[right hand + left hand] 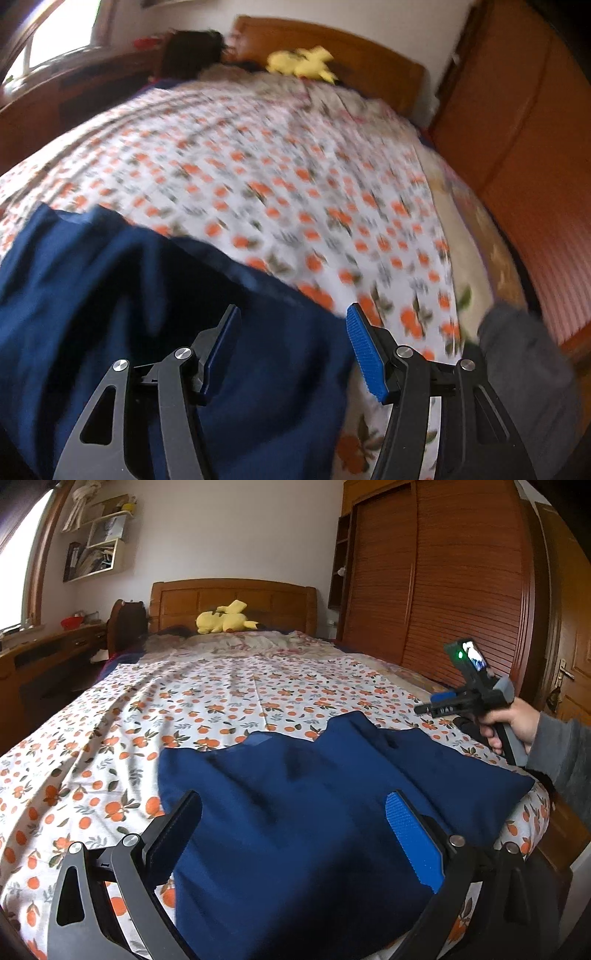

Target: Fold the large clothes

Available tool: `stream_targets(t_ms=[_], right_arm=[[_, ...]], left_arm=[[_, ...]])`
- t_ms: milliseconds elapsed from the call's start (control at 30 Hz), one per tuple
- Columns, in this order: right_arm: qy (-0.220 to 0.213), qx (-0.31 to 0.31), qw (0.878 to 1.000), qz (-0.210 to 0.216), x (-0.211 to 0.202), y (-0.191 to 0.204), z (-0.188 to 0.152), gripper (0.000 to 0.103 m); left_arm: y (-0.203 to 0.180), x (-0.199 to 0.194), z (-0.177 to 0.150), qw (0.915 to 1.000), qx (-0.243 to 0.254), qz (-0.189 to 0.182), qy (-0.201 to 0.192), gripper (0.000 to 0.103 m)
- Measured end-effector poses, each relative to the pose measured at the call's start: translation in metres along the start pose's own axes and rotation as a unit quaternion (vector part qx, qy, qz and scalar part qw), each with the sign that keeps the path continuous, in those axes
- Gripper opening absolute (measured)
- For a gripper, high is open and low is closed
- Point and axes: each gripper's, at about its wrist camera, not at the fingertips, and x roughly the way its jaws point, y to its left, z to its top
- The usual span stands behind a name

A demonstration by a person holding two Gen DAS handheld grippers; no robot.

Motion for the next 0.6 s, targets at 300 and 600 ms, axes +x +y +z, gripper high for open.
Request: stream_targets(t_ms=[300, 600], right_arm=[[0.102, 0.109, 0.989, 0.021, 0.078, -0.059, -0.03, 0.043], [0.049, 0.079, 0.996, -0.008, 0.069, -0.064, -0.009, 0.002]], left_arm=[[-0.004, 0.016, -0.004, 0.9998, 0.005, 0.0, 0.017, 0.1], [-0.007, 0.023, -0.009, 0.9995, 0.01, 0.0, 0.031, 0.1]])
